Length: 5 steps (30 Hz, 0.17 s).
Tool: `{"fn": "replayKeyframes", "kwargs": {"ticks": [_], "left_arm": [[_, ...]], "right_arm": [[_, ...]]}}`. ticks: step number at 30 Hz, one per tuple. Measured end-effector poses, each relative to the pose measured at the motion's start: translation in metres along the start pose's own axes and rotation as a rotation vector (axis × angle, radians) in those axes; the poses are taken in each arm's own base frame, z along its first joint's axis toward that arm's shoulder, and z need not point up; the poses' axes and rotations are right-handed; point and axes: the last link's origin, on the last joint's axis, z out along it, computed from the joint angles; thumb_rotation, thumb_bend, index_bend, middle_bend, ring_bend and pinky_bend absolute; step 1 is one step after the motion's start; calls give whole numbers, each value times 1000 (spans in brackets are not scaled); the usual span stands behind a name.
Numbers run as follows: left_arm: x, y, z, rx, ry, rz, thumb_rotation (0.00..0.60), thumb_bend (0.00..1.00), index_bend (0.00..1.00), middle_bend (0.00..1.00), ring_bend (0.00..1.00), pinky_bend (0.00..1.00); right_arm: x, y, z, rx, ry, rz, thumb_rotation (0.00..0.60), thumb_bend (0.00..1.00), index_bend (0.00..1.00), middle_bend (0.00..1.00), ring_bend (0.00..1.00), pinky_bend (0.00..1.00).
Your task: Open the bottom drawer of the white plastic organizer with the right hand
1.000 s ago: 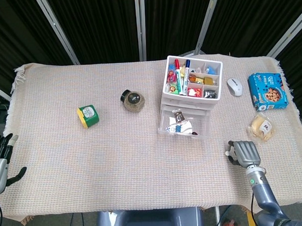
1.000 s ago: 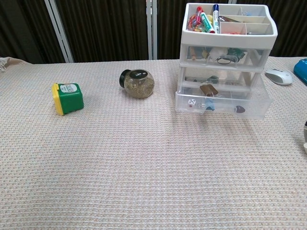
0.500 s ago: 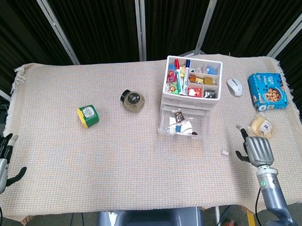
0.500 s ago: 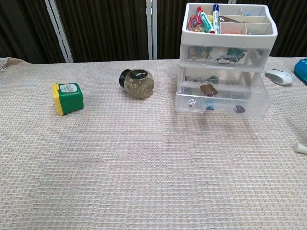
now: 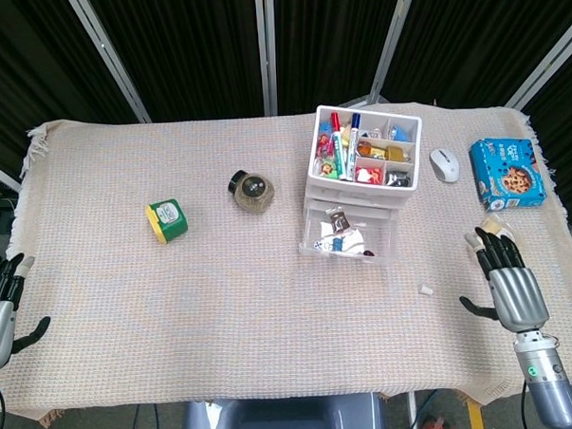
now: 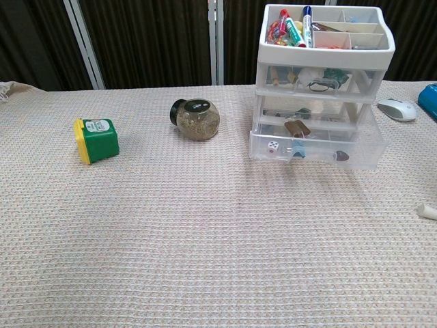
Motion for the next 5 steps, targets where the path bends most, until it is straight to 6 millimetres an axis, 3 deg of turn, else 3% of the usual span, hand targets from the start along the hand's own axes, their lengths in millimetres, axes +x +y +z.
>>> {"fn": "replayKeyframes", "kwargs": {"ticks": [5], "left_arm": [[0, 0, 0, -5, -2, -1, 600, 288, 0, 0, 0, 0]], "right_arm": [[4, -2, -5, 10, 36, -22, 600, 95, 0, 0, 0, 0]]}}
